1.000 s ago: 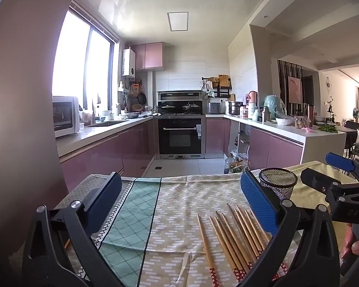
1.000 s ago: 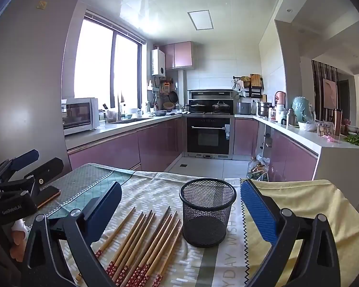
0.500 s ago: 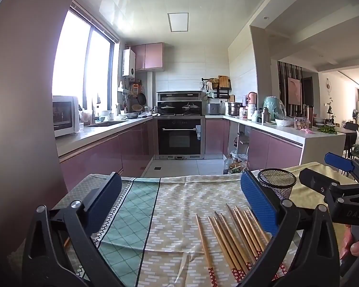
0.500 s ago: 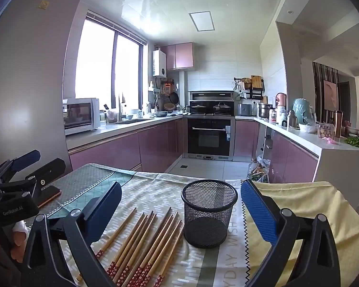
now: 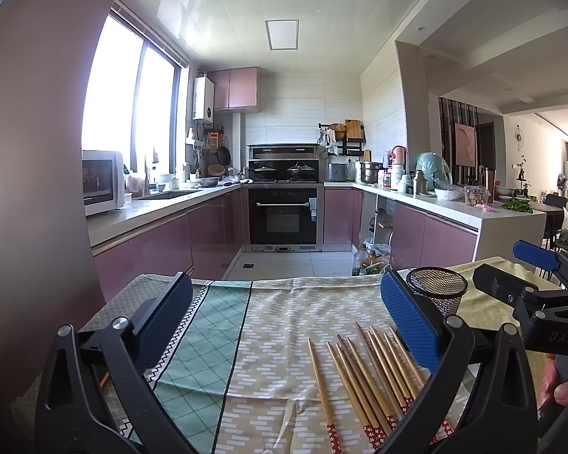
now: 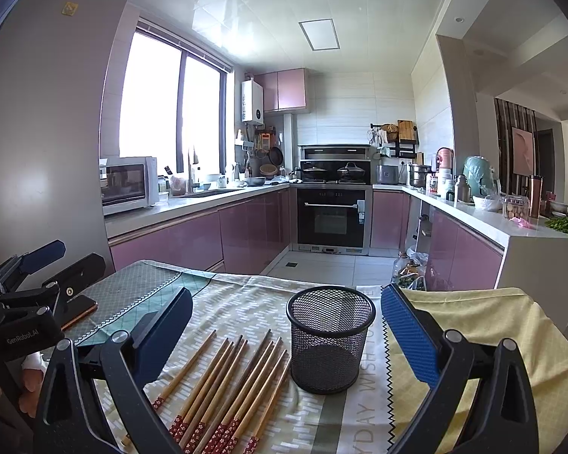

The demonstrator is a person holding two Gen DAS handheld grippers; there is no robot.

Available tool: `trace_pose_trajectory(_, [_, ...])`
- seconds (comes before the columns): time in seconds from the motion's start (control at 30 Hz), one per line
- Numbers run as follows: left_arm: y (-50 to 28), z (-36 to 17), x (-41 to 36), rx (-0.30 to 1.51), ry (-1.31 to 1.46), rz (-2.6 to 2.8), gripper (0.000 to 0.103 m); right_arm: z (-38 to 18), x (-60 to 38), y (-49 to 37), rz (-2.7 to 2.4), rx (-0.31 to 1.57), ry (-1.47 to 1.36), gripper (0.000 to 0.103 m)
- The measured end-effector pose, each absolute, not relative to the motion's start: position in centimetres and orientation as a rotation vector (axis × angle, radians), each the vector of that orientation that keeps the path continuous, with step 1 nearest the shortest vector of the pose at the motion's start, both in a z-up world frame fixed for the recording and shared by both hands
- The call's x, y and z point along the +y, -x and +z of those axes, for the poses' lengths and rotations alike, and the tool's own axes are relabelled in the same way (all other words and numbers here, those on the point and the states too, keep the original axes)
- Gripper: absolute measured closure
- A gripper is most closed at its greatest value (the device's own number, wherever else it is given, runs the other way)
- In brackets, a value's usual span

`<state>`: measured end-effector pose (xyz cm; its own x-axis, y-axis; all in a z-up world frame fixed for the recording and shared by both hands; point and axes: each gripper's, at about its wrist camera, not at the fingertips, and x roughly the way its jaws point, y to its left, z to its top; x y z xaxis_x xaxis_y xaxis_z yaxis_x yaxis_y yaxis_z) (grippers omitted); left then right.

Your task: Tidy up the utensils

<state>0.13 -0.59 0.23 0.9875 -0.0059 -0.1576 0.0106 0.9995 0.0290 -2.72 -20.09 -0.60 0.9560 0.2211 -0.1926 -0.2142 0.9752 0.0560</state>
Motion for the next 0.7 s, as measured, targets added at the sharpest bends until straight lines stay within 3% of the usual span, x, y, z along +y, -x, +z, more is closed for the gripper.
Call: trace_pose_trajectory(0.7, [-0.10,-0.01,-0.82,0.154,-0.028,-0.004,0.005,-0.32,-20.27,2.93,0.217,0.194,-0.035,0.007])
